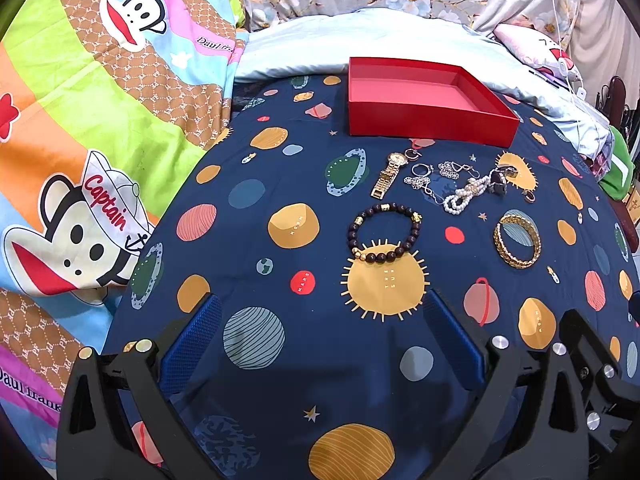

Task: Organize jewelry

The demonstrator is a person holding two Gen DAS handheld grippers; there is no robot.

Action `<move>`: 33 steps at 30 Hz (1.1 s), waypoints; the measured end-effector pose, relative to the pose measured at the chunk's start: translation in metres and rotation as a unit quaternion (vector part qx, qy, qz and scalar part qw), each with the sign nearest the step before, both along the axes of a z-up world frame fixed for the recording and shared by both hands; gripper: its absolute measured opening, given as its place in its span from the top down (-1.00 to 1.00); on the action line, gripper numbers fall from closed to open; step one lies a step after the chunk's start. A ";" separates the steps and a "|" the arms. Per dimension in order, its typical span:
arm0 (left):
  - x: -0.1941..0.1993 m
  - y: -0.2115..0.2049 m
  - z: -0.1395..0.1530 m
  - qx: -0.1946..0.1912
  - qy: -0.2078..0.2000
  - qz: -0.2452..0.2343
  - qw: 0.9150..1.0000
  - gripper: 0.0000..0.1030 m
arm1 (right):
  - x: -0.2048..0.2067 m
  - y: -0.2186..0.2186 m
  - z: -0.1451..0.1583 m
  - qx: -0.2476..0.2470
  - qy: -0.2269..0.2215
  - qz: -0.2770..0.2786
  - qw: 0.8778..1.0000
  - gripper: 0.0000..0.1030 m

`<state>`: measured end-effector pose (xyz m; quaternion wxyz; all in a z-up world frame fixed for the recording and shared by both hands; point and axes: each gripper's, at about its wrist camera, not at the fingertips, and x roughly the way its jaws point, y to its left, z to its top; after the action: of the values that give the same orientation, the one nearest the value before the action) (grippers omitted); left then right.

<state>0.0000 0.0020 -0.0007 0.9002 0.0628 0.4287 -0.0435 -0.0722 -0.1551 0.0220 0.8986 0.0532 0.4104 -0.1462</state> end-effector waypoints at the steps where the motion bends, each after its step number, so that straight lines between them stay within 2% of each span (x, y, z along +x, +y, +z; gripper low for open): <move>1: 0.000 0.000 0.000 0.000 0.000 0.000 1.000 -0.91 | 0.000 0.000 0.000 0.000 0.000 0.000 1.000 -0.90; 33: -0.002 -0.001 -0.003 0.001 0.004 0.000 1.000 -0.90 | 0.002 -0.001 -0.001 0.003 0.002 0.000 1.000 -0.90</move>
<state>-0.0023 0.0008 -0.0034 0.8984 0.0635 0.4323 -0.0433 -0.0699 -0.1565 0.0205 0.8973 0.0558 0.4131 -0.1450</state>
